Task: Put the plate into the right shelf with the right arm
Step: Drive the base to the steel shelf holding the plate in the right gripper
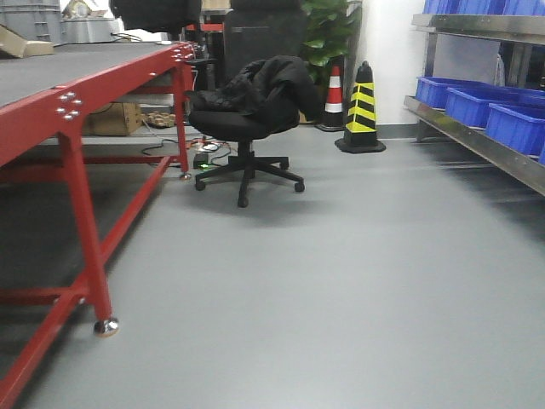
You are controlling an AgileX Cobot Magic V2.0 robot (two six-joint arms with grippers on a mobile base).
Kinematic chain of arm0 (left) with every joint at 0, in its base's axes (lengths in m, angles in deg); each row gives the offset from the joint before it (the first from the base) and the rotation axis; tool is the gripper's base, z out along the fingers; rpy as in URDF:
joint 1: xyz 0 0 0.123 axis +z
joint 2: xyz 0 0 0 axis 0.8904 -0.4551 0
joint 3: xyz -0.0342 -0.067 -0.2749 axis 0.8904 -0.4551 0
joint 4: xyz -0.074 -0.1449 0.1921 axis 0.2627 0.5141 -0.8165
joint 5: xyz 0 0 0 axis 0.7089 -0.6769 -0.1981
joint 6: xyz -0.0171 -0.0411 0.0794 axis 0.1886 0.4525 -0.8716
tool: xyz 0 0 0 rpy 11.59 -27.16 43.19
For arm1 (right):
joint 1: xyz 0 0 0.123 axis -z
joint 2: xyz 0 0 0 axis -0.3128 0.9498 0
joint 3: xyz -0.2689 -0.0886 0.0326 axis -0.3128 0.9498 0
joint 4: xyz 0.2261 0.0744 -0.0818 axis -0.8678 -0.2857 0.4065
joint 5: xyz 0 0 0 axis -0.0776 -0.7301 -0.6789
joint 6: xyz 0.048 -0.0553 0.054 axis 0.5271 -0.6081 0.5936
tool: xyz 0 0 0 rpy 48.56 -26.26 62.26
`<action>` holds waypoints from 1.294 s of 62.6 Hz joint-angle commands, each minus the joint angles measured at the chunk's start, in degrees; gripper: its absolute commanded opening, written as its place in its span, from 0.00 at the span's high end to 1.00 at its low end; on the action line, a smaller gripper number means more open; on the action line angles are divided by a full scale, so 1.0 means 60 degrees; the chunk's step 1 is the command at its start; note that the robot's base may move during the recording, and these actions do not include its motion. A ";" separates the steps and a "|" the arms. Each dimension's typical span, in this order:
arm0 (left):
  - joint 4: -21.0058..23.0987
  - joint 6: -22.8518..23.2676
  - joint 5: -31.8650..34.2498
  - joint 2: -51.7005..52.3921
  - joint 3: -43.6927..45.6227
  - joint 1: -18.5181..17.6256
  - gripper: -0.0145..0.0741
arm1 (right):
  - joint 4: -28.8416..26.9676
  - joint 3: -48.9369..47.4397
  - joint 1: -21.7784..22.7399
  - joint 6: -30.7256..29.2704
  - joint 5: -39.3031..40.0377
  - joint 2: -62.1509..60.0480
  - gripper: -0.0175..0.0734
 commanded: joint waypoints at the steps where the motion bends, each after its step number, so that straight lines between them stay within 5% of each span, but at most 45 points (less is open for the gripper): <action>1: 0.0055 0.0031 0.0819 0.0049 -0.0077 -0.0064 0.89 | -0.0046 -0.0254 0.0027 0.0001 0.0998 0.0158 0.73; 81: 0.0055 0.0031 0.0819 0.0049 -0.0077 -0.0064 0.89 | -0.0046 -0.0254 0.0027 0.0001 0.0998 0.0158 0.73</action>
